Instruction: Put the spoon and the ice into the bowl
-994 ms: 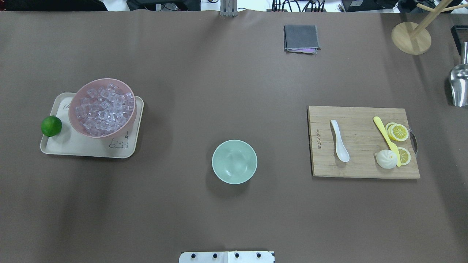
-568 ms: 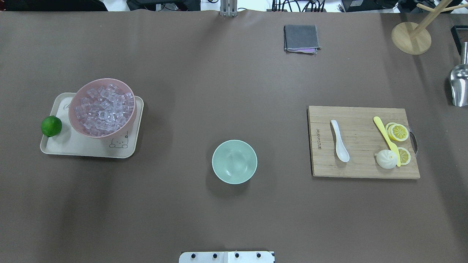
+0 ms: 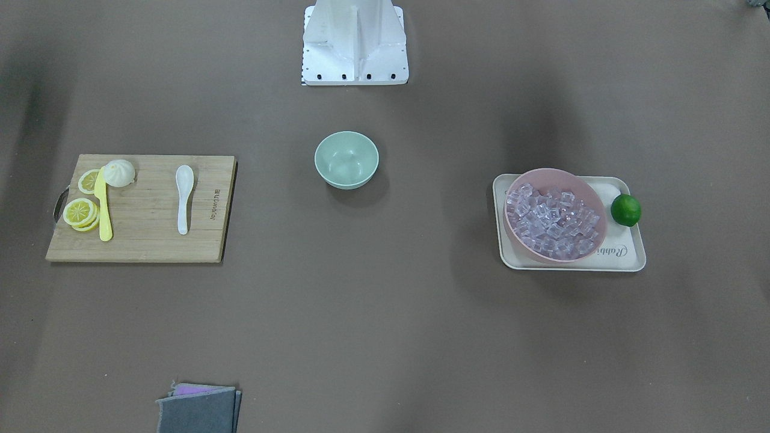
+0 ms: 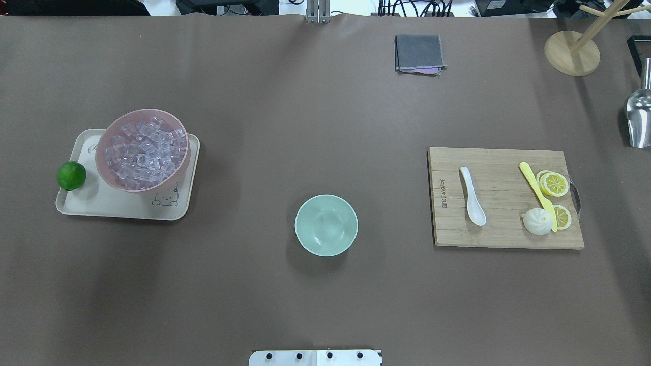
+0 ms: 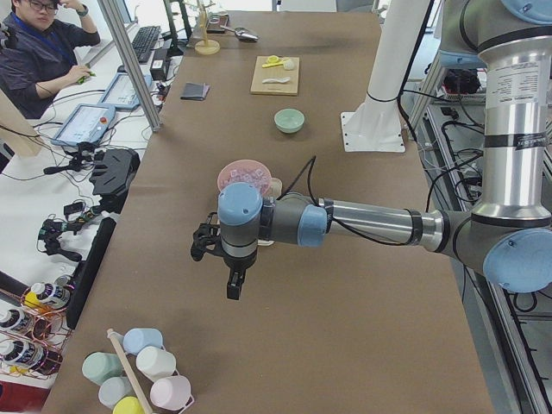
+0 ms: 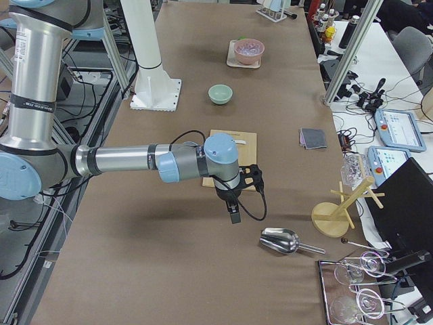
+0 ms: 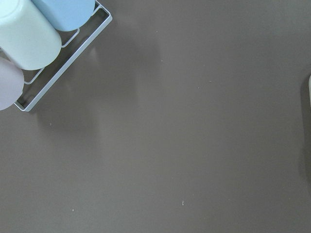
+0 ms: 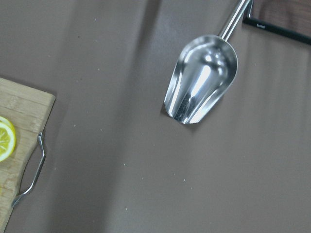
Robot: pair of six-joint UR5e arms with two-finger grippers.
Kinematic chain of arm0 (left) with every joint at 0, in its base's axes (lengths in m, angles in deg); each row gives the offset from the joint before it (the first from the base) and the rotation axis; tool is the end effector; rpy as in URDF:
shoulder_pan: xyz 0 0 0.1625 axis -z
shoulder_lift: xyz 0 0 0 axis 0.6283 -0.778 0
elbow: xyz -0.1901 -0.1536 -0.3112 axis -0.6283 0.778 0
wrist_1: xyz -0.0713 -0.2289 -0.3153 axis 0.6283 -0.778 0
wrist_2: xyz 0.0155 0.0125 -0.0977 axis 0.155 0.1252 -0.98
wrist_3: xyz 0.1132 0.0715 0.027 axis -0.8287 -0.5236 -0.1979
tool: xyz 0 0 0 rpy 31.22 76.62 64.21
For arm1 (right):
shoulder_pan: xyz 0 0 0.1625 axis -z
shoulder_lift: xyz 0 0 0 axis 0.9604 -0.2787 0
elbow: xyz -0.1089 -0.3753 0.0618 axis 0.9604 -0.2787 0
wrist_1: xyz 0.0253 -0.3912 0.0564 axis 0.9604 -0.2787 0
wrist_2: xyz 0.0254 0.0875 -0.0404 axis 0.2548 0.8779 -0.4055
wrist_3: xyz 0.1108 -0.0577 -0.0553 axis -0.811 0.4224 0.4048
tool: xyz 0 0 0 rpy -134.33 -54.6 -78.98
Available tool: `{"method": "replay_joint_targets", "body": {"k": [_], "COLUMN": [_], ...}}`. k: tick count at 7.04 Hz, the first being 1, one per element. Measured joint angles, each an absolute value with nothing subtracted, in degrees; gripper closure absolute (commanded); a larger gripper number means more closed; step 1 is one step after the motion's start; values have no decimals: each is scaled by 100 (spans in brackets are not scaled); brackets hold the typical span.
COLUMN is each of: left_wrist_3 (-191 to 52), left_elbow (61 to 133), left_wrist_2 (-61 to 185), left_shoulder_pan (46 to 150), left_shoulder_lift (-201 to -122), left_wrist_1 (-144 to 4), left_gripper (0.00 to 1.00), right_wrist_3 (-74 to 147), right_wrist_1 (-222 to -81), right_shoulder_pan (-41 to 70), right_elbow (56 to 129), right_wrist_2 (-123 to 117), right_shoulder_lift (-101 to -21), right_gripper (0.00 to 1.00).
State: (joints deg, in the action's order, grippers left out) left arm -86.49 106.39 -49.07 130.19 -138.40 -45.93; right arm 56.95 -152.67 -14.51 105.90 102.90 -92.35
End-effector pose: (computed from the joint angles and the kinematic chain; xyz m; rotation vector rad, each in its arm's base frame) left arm -0.0512 -0.4599 0.5948 0.1760 0.7363 0.0753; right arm 0.0347 -0.4212 0.5911 0.2965 -0.6746 -0.1903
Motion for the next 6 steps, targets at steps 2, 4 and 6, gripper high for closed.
{"method": "replay_joint_targets", "body": {"k": [2, 4, 6], "left_wrist_3": [-8571, -8410, -8349], "left_elbow": [10498, 10499, 10502], "left_wrist_2": [-4903, -4948, -4970], "left_shoulder_pan": [13017, 13016, 12895], "left_shoulder_lift": [-14093, -14201, -14194], "left_wrist_1": [-5445, -6149, -6736], "left_gripper": [2, 2, 2], "right_wrist_3": [5699, 5702, 5504], "right_wrist_1": [-14978, -14921, -14777], "right_shoulder_pan": [-1423, -1374, -1303], "right_elbow": [10605, 10641, 10655], "right_wrist_2": [10291, 10298, 10423], "right_shoulder_lift": [-9130, -8955, -8938], "right_gripper": [0, 0, 0]}}
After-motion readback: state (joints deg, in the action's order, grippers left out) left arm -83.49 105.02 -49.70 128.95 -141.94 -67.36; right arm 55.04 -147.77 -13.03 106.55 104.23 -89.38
